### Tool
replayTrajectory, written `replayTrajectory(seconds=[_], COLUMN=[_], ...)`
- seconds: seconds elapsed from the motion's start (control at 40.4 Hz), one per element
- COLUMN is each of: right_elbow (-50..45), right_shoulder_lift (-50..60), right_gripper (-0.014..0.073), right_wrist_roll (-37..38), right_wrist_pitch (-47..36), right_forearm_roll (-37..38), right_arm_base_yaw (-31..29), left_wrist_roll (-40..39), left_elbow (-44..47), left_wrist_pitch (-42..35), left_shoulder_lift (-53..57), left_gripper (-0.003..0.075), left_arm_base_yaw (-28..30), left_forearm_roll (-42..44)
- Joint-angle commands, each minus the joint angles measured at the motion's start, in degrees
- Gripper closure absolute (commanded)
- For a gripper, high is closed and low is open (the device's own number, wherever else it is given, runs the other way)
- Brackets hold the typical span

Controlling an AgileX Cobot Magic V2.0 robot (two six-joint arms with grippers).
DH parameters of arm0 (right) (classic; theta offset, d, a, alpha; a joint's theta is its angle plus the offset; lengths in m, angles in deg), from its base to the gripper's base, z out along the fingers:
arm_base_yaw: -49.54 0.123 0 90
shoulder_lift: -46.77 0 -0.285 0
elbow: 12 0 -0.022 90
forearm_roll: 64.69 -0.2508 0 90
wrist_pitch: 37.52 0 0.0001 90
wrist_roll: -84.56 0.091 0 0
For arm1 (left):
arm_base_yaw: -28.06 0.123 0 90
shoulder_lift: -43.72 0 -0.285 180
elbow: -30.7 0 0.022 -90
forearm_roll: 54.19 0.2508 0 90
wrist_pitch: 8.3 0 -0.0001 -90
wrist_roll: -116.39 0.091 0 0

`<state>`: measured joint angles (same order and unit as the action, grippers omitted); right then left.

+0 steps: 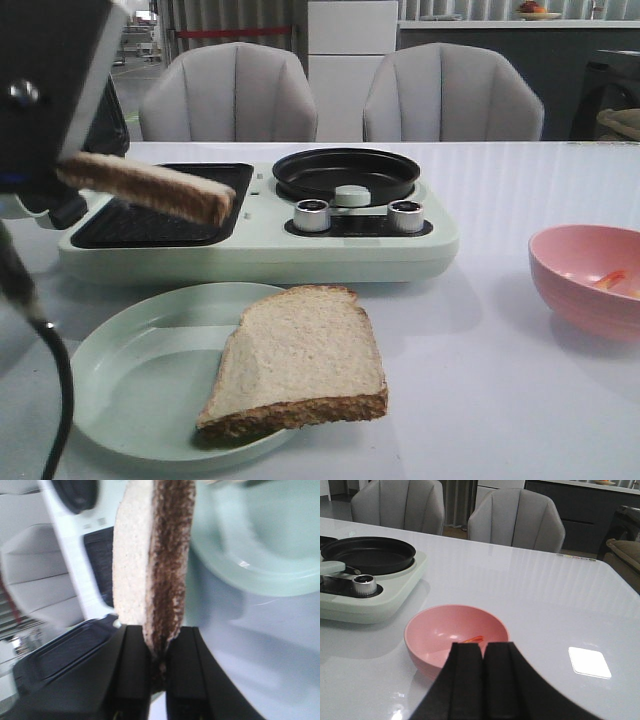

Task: Make breakfast with bread and shrimp
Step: 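Lift the bread with the left gripper and lay it in the sandwich plate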

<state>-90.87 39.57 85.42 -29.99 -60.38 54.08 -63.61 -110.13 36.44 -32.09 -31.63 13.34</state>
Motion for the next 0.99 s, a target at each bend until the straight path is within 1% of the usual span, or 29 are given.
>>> replayTrajectory(seconds=[0.0, 0.099, 0.223, 0.272, 0.421, 0.545, 0.644, 0.718, 0.965], right_elbow=[0.18, 0.18, 0.18, 0.18, 0.18, 0.18, 0.18, 0.18, 0.18], right_shoulder_lift=[1.10, 1.10, 1.10, 1.10, 1.10, 1.10, 1.10, 1.10, 1.10], right_gripper=[0.0625, 0.0625, 0.0625, 0.0625, 0.0625, 0.0625, 0.0625, 0.0625, 0.0625], right_wrist_roll=[-0.49, -0.49, -0.49, -0.49, -0.49, -0.49, -0.49, -0.49, -0.49], right_wrist_pitch=[-5.27, -5.27, -5.27, -5.27, -5.27, -5.27, -5.27, -5.27, -5.27], right_forearm_roll=[0.16, 0.16, 0.16, 0.16, 0.16, 0.16, 0.16, 0.16, 0.16], right_arm_base_yaw=[-0.08, -0.08, -0.08, -0.08, -0.08, -0.08, -0.08, -0.08, -0.08], left_wrist_roll=[-0.61, -0.61, -0.61, -0.61, -0.61, -0.61, -0.61, -0.61, -0.61], left_elbow=[-3.36, -5.00, -8.09, -9.79, -15.57, -20.38, -23.72, -27.09, -35.39], left_wrist_pitch=[-0.05, -7.37, -18.99, -22.22, -27.89, -32.99, -37.21, -38.02, -38.44], left_shoulder_lift=[1.40, 0.92, -1.85, -3.79, -11.35, -18.06, -22.44, -26.45, -36.14], left_gripper=[0.0618, 0.0618, 0.0618, 0.0618, 0.0618, 0.0618, 0.0618, 0.0618, 0.0618], left_arm_base_yaw=[3.02, 8.96, 18.52, 22.06, 30.08, 34.76, 37.40, 39.04, 41.59], left_forearm_roll=[6.12, 9.19, 12.69, 13.45, 14.52, 16.01, 16.02, 16.02, 16.02])
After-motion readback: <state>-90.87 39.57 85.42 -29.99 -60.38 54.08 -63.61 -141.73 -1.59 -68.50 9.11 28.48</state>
